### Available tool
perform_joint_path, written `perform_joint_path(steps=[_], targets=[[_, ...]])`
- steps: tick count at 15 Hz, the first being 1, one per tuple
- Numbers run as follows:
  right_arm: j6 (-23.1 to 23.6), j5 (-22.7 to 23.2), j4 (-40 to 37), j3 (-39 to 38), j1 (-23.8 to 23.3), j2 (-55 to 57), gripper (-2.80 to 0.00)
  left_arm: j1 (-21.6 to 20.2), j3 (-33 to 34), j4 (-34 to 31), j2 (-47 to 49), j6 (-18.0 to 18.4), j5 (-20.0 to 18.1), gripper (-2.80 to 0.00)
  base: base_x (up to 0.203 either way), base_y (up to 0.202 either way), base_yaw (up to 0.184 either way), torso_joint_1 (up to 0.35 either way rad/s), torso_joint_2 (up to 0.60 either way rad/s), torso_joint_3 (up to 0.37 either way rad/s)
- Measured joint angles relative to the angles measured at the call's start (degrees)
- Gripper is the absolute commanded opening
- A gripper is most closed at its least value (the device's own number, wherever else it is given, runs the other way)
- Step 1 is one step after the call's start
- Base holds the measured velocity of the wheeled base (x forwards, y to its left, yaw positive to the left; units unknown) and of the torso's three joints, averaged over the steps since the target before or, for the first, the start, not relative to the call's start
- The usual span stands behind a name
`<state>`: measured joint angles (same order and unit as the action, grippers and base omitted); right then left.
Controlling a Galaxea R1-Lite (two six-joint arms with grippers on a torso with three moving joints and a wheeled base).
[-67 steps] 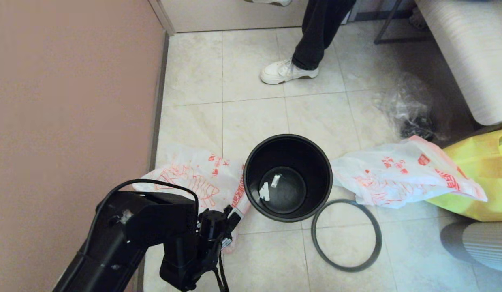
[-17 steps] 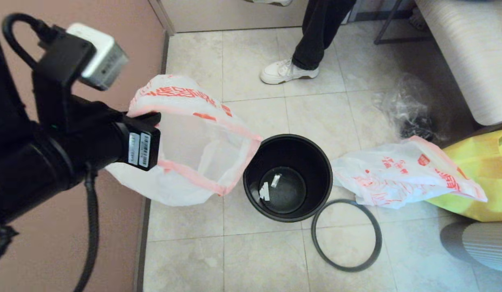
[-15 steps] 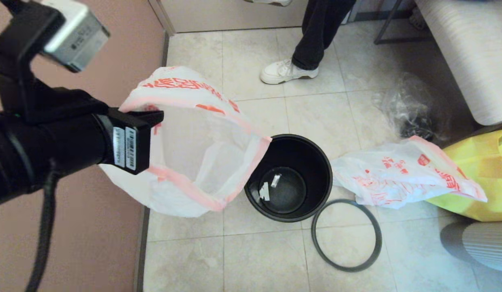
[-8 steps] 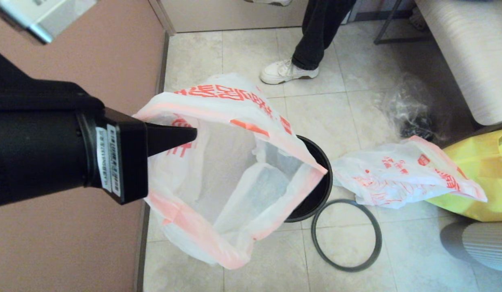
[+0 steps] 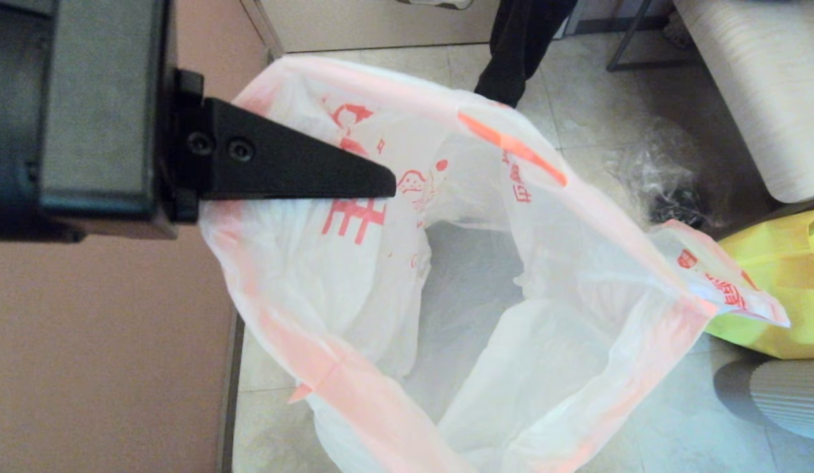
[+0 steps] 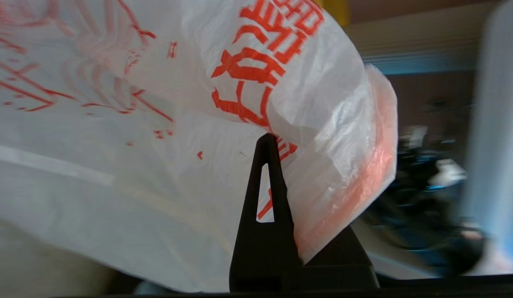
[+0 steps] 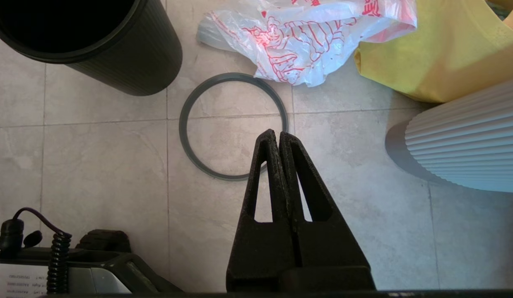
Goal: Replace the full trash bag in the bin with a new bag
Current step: Put the new garbage bag on the trash can
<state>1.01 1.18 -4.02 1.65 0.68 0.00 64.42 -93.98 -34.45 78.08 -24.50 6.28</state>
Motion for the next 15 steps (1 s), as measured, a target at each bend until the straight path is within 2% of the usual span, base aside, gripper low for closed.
perform_joint_path(steps=[2, 4, 6, 12, 15], targets=[[0.00, 0.02, 0.01, 0.00, 0.00, 0.00, -2.80, -0.22, -6.06, -3.46, 1.59, -3.99, -3.43, -2.80, 0.000, 0.000, 0.000, 0.000, 0.00, 0.000], [0.00, 0.02, 0.01, 0.00, 0.00, 0.00, -2.80, -0.31, -12.93, -9.75, 3.77, -8.85, -6.60, -2.80, 0.000, 0.000, 0.000, 0.000, 0.00, 0.000], [0.00, 0.00, 0.00, 0.01, 0.00, 0.00, -2.80, -0.90, -15.82, -13.24, 5.55, -11.53, -7.73, -2.80, 0.000, 0.000, 0.000, 0.000, 0.00, 0.000], [0.00, 0.02, 0.01, 0.00, 0.00, 0.00, -2.80, -0.67, -16.93, -17.23, 6.62, -14.24, -8.08, -2.80, 0.000, 0.000, 0.000, 0.000, 0.00, 0.000], [-0.01, 0.02, 0.00, 0.01, 0.00, 0.00, -2.80, -0.54, -16.61, -18.14, 7.03, -14.28, -11.35, -2.80, 0.000, 0.000, 0.000, 0.000, 0.00, 0.000]])
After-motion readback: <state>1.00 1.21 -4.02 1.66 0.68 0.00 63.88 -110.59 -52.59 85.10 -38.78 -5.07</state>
